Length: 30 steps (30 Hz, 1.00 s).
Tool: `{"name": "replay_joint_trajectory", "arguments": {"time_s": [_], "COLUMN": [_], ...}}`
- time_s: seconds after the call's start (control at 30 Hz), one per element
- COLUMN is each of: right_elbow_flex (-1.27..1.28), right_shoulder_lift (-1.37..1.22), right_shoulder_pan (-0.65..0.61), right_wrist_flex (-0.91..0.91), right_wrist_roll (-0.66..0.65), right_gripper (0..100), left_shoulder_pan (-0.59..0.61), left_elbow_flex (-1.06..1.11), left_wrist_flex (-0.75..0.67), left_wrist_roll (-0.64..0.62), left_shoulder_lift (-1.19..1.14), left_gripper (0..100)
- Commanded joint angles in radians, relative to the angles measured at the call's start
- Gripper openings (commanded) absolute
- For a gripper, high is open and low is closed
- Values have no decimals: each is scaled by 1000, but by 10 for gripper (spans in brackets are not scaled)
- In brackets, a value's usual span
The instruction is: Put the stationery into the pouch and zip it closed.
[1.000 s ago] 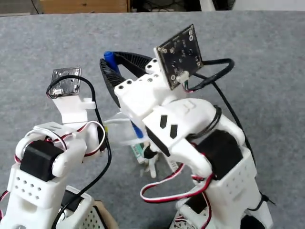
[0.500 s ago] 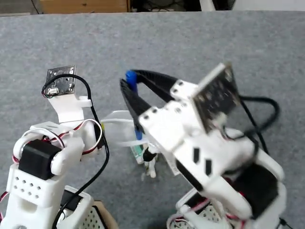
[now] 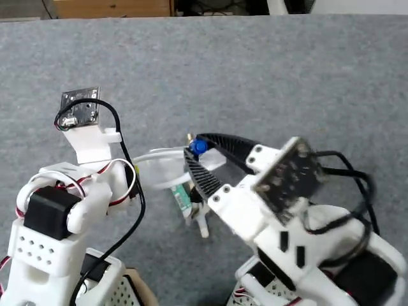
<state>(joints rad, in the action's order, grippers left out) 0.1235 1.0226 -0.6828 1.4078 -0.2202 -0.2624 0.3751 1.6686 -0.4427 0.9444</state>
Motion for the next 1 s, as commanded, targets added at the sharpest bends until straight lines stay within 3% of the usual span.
{"name": "replay_joint_trajectory", "arguments": {"time_s": [0.0,0.2,0.4,0.7,0.97], "right_elbow_flex": [99,229,236,223,182], "right_shoulder_lift": [12,53,56,59,61], "right_shoulder_pan": [8,8,8,8,44], "right_wrist_flex": [-44,-215,-215,-218,-215], "right_wrist_roll": [-18,-18,-18,-18,-17], "right_gripper": [12,36,237,205,205], "left_shoulder_pan": [13,13,13,16,94], "left_elbow_flex": [-62,-62,-62,-62,-104], "left_wrist_flex": [-23,-18,-18,-18,-8], "left_wrist_roll": [-11,-11,-11,-11,-6], "left_shoulder_lift": [5,5,5,5,5], "left_gripper": [28,28,28,28,28]}}
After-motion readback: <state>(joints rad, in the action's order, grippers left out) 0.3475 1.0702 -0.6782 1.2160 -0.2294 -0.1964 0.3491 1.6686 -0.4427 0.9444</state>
